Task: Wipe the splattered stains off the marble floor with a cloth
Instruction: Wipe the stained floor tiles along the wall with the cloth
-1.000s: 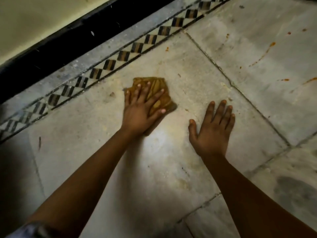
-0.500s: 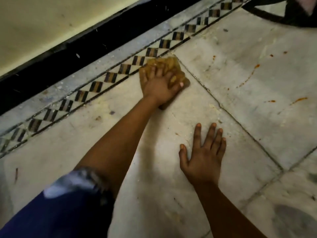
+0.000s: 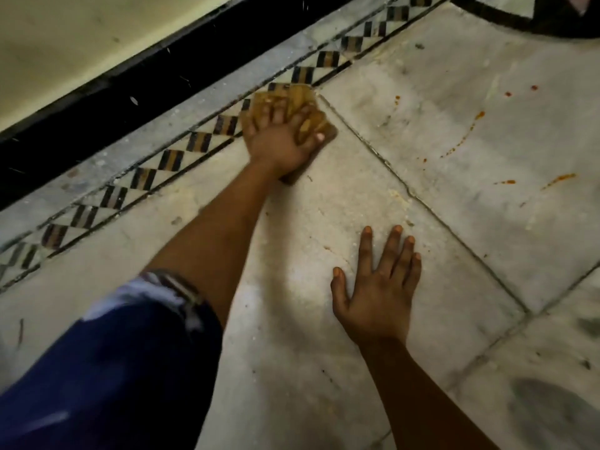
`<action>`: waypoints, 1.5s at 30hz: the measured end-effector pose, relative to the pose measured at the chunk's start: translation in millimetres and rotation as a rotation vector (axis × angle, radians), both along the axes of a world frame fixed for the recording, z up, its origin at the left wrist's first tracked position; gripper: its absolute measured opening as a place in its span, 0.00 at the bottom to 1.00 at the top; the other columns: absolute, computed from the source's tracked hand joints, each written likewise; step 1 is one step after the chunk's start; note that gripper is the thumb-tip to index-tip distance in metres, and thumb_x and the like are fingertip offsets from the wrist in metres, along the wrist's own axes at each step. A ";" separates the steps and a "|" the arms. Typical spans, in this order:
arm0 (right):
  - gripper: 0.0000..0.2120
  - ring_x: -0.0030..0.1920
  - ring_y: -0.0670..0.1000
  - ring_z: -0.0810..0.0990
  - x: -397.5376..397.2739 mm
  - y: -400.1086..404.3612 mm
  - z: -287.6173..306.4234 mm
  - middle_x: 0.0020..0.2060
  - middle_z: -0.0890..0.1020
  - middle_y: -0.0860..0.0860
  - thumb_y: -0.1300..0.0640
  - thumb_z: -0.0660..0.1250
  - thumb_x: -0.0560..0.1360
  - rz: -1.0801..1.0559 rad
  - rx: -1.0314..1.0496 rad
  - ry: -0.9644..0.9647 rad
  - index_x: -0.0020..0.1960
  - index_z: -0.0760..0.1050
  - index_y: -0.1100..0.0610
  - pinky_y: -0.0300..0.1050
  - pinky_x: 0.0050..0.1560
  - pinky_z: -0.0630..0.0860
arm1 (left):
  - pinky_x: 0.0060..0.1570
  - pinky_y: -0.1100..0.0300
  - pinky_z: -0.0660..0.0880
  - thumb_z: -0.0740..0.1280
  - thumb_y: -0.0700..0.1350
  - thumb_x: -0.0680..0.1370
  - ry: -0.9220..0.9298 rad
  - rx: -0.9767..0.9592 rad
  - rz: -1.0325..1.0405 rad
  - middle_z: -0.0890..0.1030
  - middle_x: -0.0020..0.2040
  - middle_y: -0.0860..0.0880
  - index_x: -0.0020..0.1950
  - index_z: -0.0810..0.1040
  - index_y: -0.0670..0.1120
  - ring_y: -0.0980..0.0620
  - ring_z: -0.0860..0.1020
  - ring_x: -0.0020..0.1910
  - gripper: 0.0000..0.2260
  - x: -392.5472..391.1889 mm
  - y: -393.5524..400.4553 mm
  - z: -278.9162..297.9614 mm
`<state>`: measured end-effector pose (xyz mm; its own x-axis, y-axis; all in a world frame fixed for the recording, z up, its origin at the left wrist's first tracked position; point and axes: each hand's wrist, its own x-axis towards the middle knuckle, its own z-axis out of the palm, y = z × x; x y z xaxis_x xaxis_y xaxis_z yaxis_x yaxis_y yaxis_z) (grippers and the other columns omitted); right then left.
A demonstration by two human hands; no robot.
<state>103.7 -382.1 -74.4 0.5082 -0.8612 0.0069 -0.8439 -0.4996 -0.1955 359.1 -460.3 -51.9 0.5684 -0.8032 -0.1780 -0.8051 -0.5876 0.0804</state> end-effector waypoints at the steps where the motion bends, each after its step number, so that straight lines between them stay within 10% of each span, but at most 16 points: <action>1: 0.34 0.73 0.68 0.53 0.2 -0.6 0.2 0.73 0.56 0.67 0.41 0.51 0.75 0.002 -0.002 0.002 0.76 0.56 0.58 0.61 0.72 0.48 | 0.71 0.39 0.39 0.49 0.69 0.75 -0.015 -0.003 -0.073 0.48 0.78 0.47 0.76 0.51 0.60 0.42 0.46 0.76 0.31 -21.0 2.8 -2.0; 6: 0.34 0.73 0.68 0.53 0.3 -1.3 1.6 0.73 0.56 0.67 0.41 0.51 0.74 0.002 0.016 0.007 0.76 0.57 0.58 0.61 0.71 0.47 | 0.73 0.41 0.45 0.47 0.70 0.74 0.001 -0.123 -0.347 0.57 0.77 0.47 0.74 0.53 0.63 0.44 0.51 0.76 0.30 -69.4 112.1 -6.8; 14: 0.35 0.74 0.67 0.49 -0.9 0.2 -2.2 0.74 0.52 0.67 0.40 0.49 0.75 0.018 0.042 -0.008 0.77 0.53 0.57 0.59 0.72 0.41 | 0.72 0.41 0.43 0.51 0.67 0.76 -0.037 -0.105 0.137 0.53 0.78 0.46 0.75 0.55 0.61 0.42 0.49 0.76 0.28 -10.6 65.7 -6.9; 25: 0.35 0.75 0.65 0.43 -4.3 0.2 2.9 0.75 0.46 0.66 0.39 0.45 0.75 0.057 0.096 0.044 0.77 0.46 0.56 0.59 0.72 0.39 | 0.71 0.46 0.40 0.44 0.68 0.70 0.077 -0.205 -0.078 0.57 0.77 0.49 0.73 0.62 0.59 0.45 0.49 0.76 0.34 -99.0 166.2 -3.4; 30: 0.31 0.76 0.56 0.37 -22.6 -11.6 29.1 0.76 0.40 0.57 0.41 0.44 0.80 0.104 0.425 -0.013 0.77 0.42 0.54 0.52 0.74 0.35 | 0.71 0.46 0.40 0.49 0.67 0.72 0.157 -0.214 0.016 0.58 0.77 0.51 0.72 0.64 0.57 0.46 0.50 0.76 0.31 -125.8 194.4 1.3; 36: 0.29 0.76 0.54 0.41 -99.1 4.0 61.7 0.77 0.44 0.56 0.43 0.45 0.81 0.074 0.397 -0.019 0.78 0.45 0.54 0.51 0.74 0.36 | 0.68 0.51 0.65 0.60 0.63 0.72 0.528 -0.563 0.146 0.73 0.68 0.45 0.69 0.71 0.51 0.45 0.71 0.67 0.28 -165.1 201.0 31.6; 45: 0.29 0.76 0.54 0.44 -205.8 -6.1 99.9 0.77 0.47 0.56 0.43 0.45 0.81 0.000 0.329 -0.031 0.77 0.46 0.55 0.51 0.74 0.39 | 0.64 0.59 0.66 0.64 0.50 0.78 0.668 -0.556 0.119 0.73 0.68 0.46 0.71 0.68 0.49 0.46 0.70 0.67 0.21 -243.0 151.9 93.2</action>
<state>-102.1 -388.2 25.5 0.5120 -0.8198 -0.2566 -0.8351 -0.4050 -0.3723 116.1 -308.4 41.3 0.5712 -0.8143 -0.1036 -0.4233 -0.4003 0.8128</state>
